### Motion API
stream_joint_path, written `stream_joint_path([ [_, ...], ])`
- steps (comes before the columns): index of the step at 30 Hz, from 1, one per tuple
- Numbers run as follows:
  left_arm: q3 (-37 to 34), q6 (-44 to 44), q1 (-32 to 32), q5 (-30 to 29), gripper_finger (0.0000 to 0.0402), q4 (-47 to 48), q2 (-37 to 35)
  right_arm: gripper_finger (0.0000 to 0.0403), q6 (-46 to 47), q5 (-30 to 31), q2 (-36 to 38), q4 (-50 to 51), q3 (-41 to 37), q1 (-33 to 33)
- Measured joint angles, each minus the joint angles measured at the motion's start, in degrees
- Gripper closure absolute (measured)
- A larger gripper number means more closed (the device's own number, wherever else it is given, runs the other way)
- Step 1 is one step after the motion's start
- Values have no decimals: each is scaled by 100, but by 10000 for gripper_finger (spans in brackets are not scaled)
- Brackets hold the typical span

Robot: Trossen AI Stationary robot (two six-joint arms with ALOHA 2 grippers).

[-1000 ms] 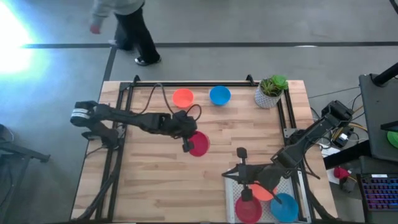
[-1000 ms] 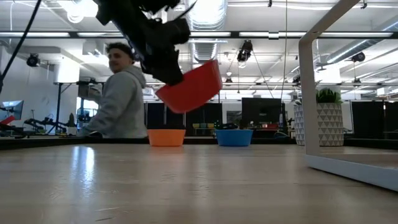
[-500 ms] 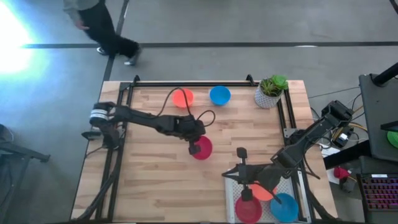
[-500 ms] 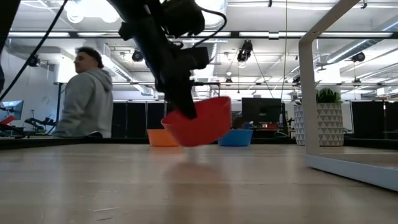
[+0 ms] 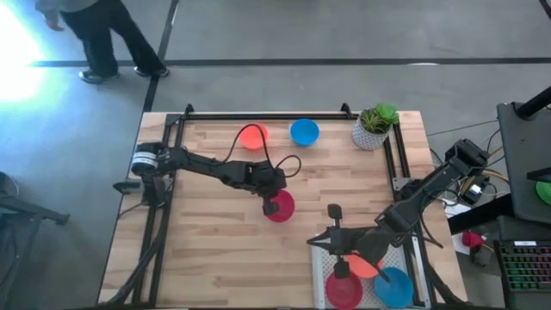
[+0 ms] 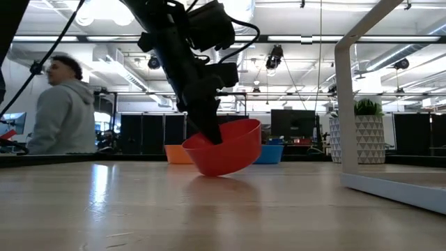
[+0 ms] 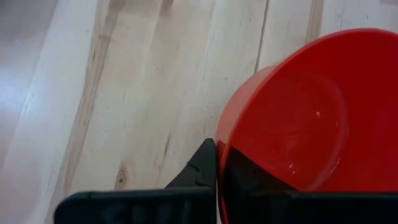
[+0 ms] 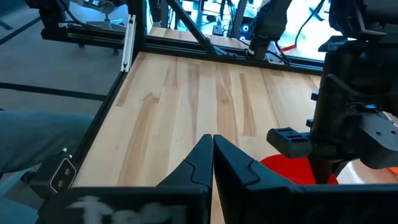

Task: Pick & Place Mini bowls
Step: Stack the red bowl on top of the red bowl on the shelf

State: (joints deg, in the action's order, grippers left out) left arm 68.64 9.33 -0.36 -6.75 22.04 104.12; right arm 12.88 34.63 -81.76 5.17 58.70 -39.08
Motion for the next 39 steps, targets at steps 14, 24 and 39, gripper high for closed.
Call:
stream_joint_path([
  [14,-15,-19,0,-19,384,-3,0,394,-2,0,0,0,0,1],
  [24,-9,-18,0,-19,330,-17,-2,394,-13,-2,0,0,0,1],
  [39,870,-637,-52,-83,323,788,-101,394,18,0,0,-4,0,3],
])
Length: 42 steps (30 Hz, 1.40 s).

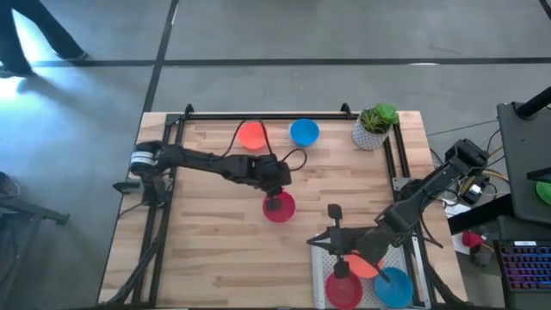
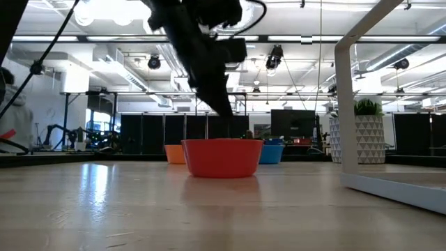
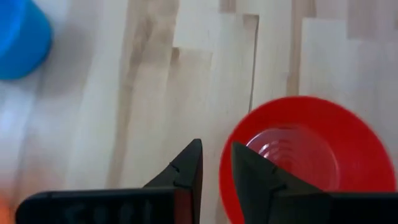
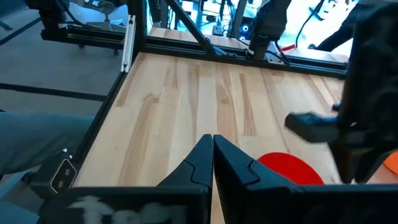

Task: Pick & Place Mini bowls
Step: Stack the red bowl on top of the red bowl on the shelf

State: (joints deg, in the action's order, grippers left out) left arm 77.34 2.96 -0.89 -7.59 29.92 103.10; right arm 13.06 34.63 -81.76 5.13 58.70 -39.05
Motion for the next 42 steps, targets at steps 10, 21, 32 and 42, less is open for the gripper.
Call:
stream_joint_path([
  [10,231,-288,358,-1752,323,418,-1065,394,0,692,100,4,2,30],
  [21,-995,121,1555,-2828,369,216,-3123,394,790,612,273,78,0,706],
  [32,-2527,316,2661,-2852,401,-782,-4485,394,2137,125,98,896,-20,1711],
  [42,-3229,310,2862,-2862,401,-1273,-4725,377,3097,-54,66,1868,-33,2006],
])
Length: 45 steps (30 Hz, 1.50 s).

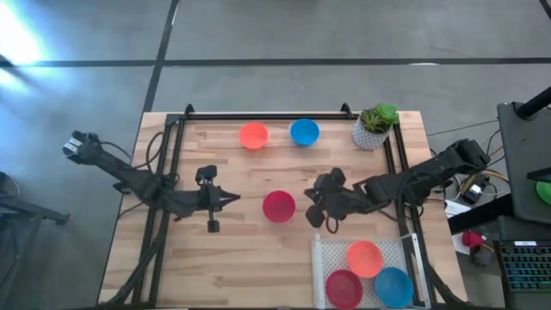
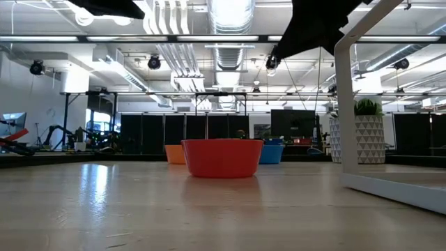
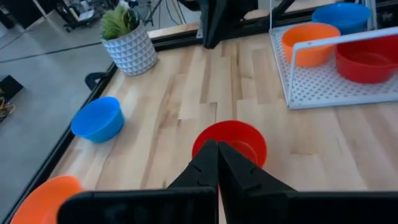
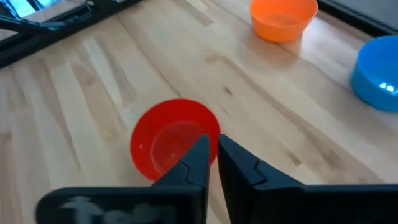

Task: Pick & Place Mini bowls
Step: Stack the red bowl on top of the red bowl on the shelf

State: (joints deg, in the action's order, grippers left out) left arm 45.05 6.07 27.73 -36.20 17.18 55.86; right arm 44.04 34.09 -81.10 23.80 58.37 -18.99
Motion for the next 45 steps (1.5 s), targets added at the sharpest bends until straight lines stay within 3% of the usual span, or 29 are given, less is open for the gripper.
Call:
stream_joint_path([
  [8,-71,-5,8,-188,401,-19,2,316,400,-461,-61,25,-11,223],
  [12,-74,-11,13,-188,401,-19,2,302,450,-1011,-351,-38,-11,474],
  [16,-74,-10,13,-187,401,-19,2,301,414,-1431,-750,-19,101,703],
  [25,-74,8,13,-186,401,-29,2,302,500,-1542,-1328,-24,315,1005],
  [31,-74,17,13,-186,401,-64,2,302,503,-2008,-1845,-54,421,1121],
  [45,-74,44,13,-184,401,-89,2,304,211,-2096,-2592,-52,892,1178],
])
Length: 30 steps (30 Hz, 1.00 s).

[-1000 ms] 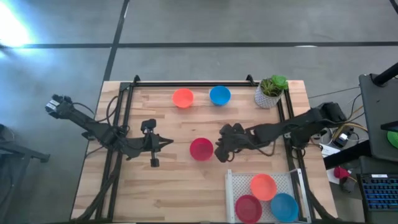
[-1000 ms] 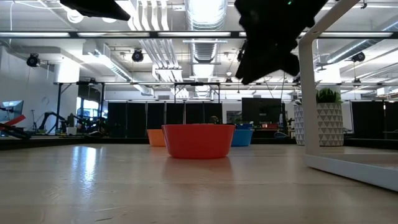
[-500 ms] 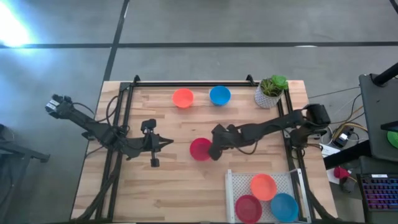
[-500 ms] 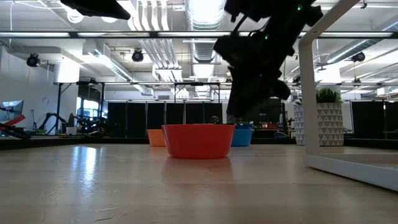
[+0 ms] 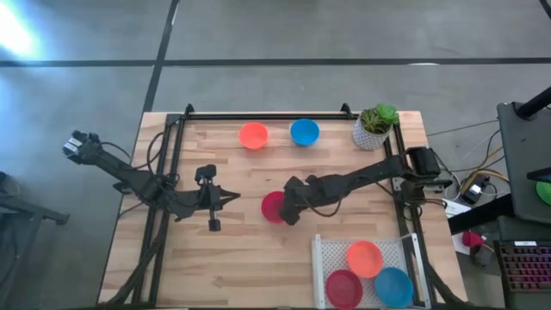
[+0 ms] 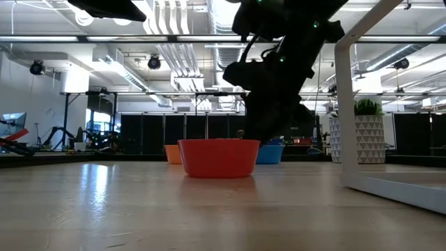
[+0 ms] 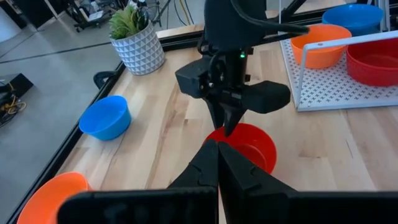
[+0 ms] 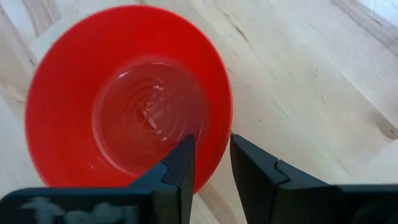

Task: Pick & Place Mini bowls
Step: Stack the red bowl on top of the red bowl on the shelf

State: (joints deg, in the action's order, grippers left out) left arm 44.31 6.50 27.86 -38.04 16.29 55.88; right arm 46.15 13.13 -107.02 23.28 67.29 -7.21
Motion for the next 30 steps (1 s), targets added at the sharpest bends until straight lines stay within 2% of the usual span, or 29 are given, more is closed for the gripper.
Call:
stream_joint_path([
  [13,0,72,0,2,402,-3,0,324,-9,206,-107,-43,-109,1],
  [17,0,83,0,2,402,-2,0,345,-110,209,-189,-46,-107,1],
  [21,0,105,0,2,402,-2,0,385,-218,296,-190,-76,-105,-2],
  [30,0,150,0,4,402,-1,0,394,-631,513,140,128,-52,-3],
])
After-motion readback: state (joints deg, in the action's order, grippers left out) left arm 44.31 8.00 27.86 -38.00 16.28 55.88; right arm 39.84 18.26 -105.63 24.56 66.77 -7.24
